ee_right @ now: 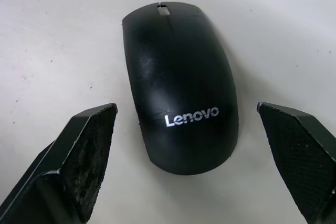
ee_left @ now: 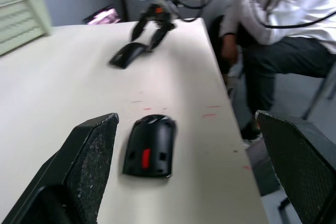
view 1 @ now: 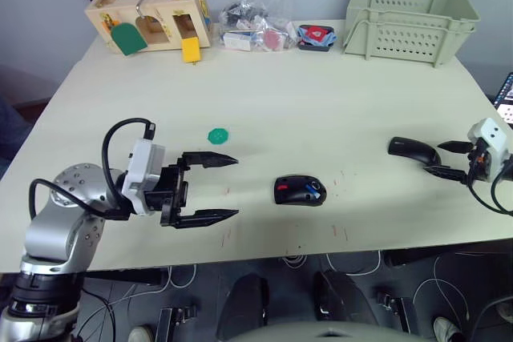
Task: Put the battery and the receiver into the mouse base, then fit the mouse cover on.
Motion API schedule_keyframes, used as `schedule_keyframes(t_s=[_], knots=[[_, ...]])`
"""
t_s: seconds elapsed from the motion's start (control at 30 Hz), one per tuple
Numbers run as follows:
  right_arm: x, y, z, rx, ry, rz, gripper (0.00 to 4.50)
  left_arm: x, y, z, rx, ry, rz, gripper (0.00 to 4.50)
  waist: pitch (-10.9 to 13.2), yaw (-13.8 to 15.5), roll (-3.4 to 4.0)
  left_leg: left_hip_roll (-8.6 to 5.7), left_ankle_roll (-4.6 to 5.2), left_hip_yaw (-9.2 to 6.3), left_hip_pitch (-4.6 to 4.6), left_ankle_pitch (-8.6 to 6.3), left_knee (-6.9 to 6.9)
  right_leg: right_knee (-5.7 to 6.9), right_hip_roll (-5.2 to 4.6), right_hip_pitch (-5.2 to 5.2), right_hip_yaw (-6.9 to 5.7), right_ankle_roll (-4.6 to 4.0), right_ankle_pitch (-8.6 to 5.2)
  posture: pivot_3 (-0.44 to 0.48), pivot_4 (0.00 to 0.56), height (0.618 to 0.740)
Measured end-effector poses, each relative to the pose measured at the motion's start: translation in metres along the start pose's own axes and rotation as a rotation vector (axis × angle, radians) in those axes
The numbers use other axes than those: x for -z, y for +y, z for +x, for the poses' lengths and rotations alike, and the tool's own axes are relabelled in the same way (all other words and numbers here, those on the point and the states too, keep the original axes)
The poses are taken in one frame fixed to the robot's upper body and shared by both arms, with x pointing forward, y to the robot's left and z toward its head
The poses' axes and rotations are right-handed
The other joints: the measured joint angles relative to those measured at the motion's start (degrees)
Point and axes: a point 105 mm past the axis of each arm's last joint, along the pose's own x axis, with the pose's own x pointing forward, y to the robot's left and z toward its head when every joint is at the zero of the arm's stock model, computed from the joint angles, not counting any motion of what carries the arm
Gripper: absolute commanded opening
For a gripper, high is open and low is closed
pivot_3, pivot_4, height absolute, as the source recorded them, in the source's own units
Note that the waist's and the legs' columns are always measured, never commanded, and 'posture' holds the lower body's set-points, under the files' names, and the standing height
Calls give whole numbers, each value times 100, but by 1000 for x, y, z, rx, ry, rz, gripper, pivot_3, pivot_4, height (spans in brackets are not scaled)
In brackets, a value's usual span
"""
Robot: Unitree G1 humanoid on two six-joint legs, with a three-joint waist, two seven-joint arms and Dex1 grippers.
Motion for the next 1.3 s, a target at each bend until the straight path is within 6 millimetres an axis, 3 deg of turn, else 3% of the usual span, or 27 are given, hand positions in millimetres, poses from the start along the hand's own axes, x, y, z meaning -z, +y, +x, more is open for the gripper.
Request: schedule_keyframes(t_s=[0.4, 1.3], knots=[[-4, -2, 1, 3, -5, 1, 4500, -8, -1, -1, -29, -50, -25, 4458, 1, -6, 0, 2, 0, 24, 17, 0, -15, 0, 2, 0, 21, 1, 0, 0, 150, 740], [-4, -2, 9, -2, 41, -4, 4500, 10, -10, -9, -39, -38, -65, 4458, 3, -16, -1, 3, 0, 52, 33, 0, -39, 0, 5, -8, 50, 1, 0, 0, 150, 740]])
